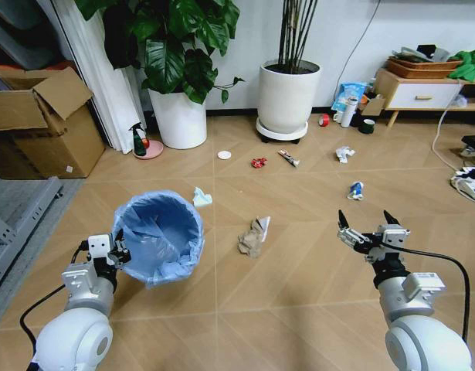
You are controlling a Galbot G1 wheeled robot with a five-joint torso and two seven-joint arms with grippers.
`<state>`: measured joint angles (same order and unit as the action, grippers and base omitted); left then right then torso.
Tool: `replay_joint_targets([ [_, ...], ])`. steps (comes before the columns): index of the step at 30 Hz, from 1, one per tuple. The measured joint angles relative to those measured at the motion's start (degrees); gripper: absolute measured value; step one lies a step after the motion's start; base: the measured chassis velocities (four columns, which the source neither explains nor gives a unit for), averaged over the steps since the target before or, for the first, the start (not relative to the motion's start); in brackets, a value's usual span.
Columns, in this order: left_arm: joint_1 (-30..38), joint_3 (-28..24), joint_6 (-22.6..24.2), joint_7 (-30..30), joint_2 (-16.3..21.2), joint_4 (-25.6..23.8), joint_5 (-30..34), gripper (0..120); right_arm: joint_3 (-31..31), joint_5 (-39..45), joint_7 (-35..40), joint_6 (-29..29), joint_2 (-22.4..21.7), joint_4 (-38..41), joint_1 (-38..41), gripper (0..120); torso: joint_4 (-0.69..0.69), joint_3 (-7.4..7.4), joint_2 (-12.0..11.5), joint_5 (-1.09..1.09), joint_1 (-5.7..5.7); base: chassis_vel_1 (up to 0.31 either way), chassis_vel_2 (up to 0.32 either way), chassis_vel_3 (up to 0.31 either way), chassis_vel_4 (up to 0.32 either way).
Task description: Pick up the trash bin and place the garbage on the floor into it.
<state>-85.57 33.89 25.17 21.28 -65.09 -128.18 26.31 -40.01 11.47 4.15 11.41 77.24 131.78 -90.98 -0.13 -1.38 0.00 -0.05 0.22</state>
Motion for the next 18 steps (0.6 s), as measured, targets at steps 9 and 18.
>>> replay_joint_targets([
  [9,0.0,0.0,-0.4,-0.6,0.0,0.0,-0.1,0,-0.1,0.0,0.0,-0.2,0.1,-0.2,0.1,100,0.00,0.01,0.0,0.03,0.00,-0.088,0.241,0.079,-0.249],
  [18,0.0,-0.1,-0.7,-0.8,0.0,0.0,-0.4,0,-0.1,-0.3,-0.1,-0.5,0.2,-0.3,0.1,100,-0.01,0.01,0.0,0.00,-0.01,-0.119,0.276,0.119,-0.276],
])
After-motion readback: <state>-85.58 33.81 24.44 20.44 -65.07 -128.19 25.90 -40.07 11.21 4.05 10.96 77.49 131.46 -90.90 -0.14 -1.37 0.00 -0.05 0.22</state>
